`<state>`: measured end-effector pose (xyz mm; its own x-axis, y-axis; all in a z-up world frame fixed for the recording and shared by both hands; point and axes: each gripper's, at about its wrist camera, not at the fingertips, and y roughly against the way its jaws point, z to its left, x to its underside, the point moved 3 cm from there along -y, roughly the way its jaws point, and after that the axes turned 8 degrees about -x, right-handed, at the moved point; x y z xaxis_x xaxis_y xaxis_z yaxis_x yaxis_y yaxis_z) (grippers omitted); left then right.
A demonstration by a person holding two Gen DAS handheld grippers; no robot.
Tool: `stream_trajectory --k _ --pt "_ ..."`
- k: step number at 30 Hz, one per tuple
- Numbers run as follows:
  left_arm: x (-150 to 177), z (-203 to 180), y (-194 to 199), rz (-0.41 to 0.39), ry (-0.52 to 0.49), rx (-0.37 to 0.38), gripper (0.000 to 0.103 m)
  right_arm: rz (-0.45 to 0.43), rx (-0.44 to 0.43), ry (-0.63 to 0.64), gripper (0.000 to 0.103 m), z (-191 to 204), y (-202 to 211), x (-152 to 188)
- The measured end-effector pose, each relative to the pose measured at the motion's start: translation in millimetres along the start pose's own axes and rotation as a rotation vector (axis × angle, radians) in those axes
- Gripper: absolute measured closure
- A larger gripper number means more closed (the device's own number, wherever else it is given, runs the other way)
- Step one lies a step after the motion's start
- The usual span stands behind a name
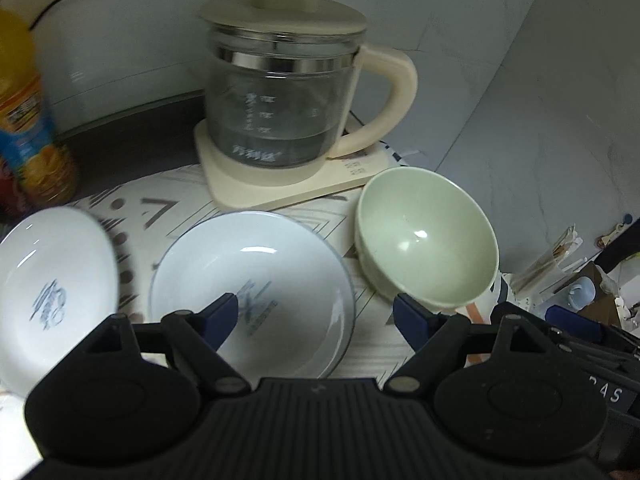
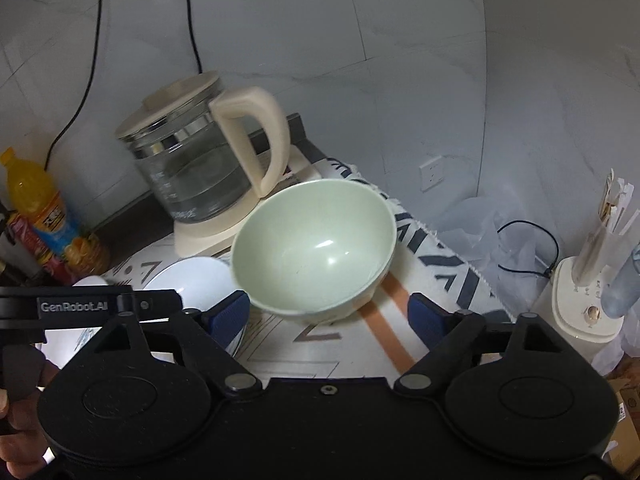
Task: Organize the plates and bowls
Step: 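Move both grippers to the smaller pale green bowl and grip its rim, then lift the smaller pale green bowl with both grippers over the bowl stack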
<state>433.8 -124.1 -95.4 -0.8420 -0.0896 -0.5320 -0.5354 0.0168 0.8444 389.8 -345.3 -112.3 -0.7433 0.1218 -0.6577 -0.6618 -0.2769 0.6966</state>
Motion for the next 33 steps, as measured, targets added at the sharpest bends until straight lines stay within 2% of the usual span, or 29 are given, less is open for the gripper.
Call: stream_trajectory --k 8,11,13,15,17,20,23,25,28,33 --pt "-18.8 -17.6 -35.3 0.025 -0.020 0.033 0.023 0.015 0.014 -0.083 0.037 -22.3 -32.5 -16.6" --pt "-23.2 -23.3 -48.4 0.041 -0.011 0.051 0.027 0.042 0.014 -0.117 0.047 -30.2 -45.5 -19.4" --pt "-24.7 -28.2 -56.8 0.056 -0.005 0.067 0.033 0.067 0.014 -0.136 0.062 -33.7 -54.5 -19.0" --pt "-25.1 -31.4 -65.7 0.075 0.004 0.076 0.041 0.079 0.023 -0.146 0.064 -34.9 -61.0 -17.8" --pt "-25.2 -32.4 -74.5 0.103 0.022 0.076 0.056 0.084 0.033 -0.147 0.065 -33.8 -64.5 -16.9" --pt "-24.7 -32.5 -82.1 0.128 0.041 0.075 0.071 0.104 0.049 -0.141 0.070 -33.1 -68.8 -15.6" --pt "-22.6 -32.9 -85.7 0.137 0.046 0.075 0.074 0.135 0.046 -0.150 0.073 -34.9 -75.4 -11.8" --pt "-22.2 -34.7 -86.7 0.135 0.042 0.072 0.075 0.146 0.049 -0.151 0.079 -36.0 -80.8 -7.9" --pt "-21.9 -37.3 -89.4 0.136 0.044 0.089 0.087 0.123 0.044 -0.130 0.081 -33.9 -79.3 -9.5" --pt "-20.3 -39.3 -78.8 0.111 0.053 0.081 0.088 0.096 0.033 -0.125 0.081 -31.3 -68.0 -13.6"
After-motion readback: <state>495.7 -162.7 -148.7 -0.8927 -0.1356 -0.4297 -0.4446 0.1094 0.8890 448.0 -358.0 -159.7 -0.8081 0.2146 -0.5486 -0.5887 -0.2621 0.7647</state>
